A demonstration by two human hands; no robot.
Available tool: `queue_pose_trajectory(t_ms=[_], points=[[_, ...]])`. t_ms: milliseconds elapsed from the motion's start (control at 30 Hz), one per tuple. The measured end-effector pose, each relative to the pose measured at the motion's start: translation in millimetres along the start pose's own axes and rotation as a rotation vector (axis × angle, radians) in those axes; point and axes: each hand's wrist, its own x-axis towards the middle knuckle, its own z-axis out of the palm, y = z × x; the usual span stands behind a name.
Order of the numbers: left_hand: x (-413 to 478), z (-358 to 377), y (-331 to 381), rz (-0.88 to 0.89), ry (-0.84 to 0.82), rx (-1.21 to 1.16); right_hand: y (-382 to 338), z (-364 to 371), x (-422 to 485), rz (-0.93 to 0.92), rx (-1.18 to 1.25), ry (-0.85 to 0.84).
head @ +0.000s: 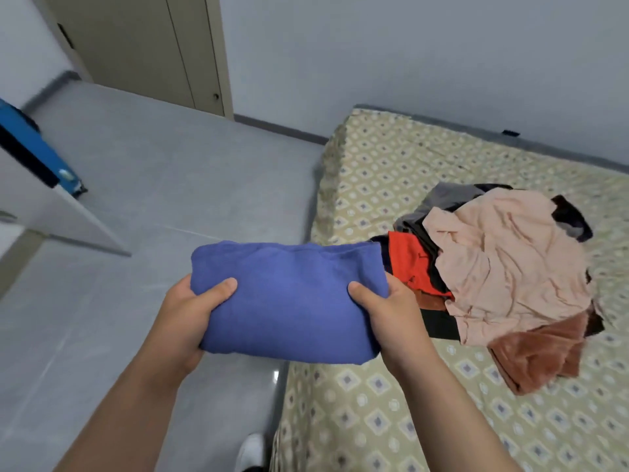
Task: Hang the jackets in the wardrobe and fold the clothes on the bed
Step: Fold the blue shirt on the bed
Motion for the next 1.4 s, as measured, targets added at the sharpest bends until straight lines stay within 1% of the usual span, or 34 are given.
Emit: queue_pose_trajectory(t_ms=[167,267,400,500,667,767,967,1200,1400], points=[[-27,-74,98,-0.009,0.064,-0.035,-105,65,-26,-0.021,-0.026,-0.141],[-40,-101,148,0.05,0.139,-0.083,-160,100,-32,-0.069,-0.031,-0.23],[-51,-121,203,0.151,0.22,-0.124,-221,136,-30,-0.173,-0.05,-0.273],[-59,-131,239,0.214,0.278,-0.134,-253,157,-28,-0.207,-0.011,-0.326],[-69,-148,283,0.3,0.383,-0.124,-293,187,-20,-0.235,-0.005,-0.417],[-73,-153,304,0.35,0.438,-0.153,-322,206,-15,-0.261,-0.005,-0.514],[-58,-172,351,0.423,0.585,-0.193,-386,260,17,-0.322,-0.034,-0.639],[-11,-210,419,0.525,0.891,-0.269,-471,359,84,-0.406,-0.084,-0.905],[-11,-257,454,0.543,1.091,-0.349,-524,448,90,-0.472,-0.113,-1.098]])
